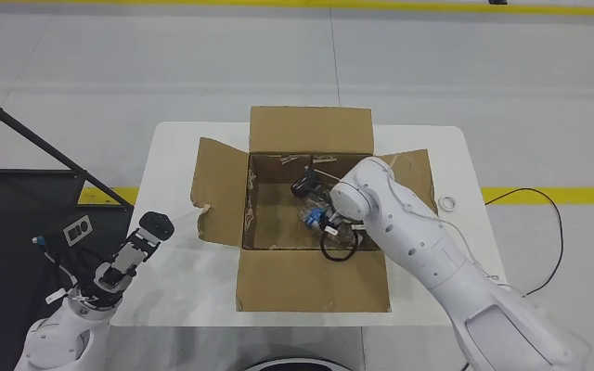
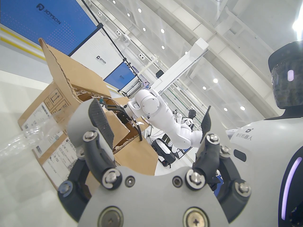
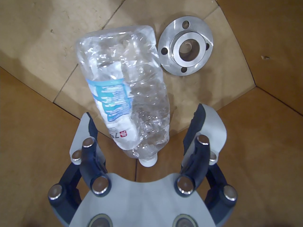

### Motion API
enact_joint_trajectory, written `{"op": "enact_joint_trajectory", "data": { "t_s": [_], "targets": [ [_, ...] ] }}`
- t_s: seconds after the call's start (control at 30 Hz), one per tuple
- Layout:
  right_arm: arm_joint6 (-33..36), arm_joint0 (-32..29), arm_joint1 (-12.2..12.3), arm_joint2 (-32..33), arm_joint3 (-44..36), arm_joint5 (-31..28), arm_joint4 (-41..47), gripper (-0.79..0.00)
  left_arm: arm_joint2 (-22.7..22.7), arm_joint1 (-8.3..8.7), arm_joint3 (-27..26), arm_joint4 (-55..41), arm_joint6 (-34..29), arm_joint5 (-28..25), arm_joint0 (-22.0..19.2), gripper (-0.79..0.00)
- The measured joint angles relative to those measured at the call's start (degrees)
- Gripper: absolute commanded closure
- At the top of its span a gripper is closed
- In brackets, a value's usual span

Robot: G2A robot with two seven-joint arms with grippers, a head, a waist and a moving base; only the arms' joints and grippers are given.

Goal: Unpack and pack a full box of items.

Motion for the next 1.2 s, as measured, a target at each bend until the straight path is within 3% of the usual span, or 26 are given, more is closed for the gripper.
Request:
{"op": "enact_joint_trajectory", "data": {
  "t_s": [0.17,0.37,0.47,0.53,0.67,0.7,0.73,0.97,1.2],
  "targets": [
    [-0.3,-0.7,-0.2,-0.4,0.1,-0.9,-0.2,-0.785,0.0,0.0,0.0,0.0,0.0,0.0,0.0,-0.785],
    [-2.2,-0.1,-1.4,-2.3,2.4,-1.3,-0.7,-0.723,0.0,0.0,0.0,0.0,0.0,0.0,0.0,-0.785],
    [-2.5,0.5,-2.0,-3.1,4.0,-1.5,-0.8,-0.585,0.0,0.0,0.0,0.0,0.0,0.0,0.0,-0.785],
    [-2.4,0.9,-2.4,-3.4,5.1,-1.6,-0.5,-0.382,0.0,0.0,0.0,0.0,0.0,0.0,0.0,-0.785],
    [-2.4,1.5,-3.0,-3.7,7.0,-1.9,0.1,-0.243,0.0,0.0,0.0,0.0,0.0,0.0,0.0,-0.785],
    [-2.4,1.7,-3.1,-3.8,7.5,-2.0,0.2,-0.071,0.0,0.0,0.0,0.0,0.0,0.0,0.0,-0.785],
    [-2.4,1.8,-3.2,-3.8,7.7,-2.1,0.3,0.0,0.0,0.0,0.0,0.0,0.0,0.0,0.0,-0.785],
    [-2.4,1.8,-3.0,-2.0,5.5,-2.5,0.6,0.0,0.0,0.0,0.0,0.0,0.0,0.0,0.0,-0.785],
    [-1.2,-2.0,-0.3,4.5,-5.8,-5.8,2.6,0.0,0.0,0.0,0.0,0.0,0.0,0.0,0.0,-0.785]
  ]
}}
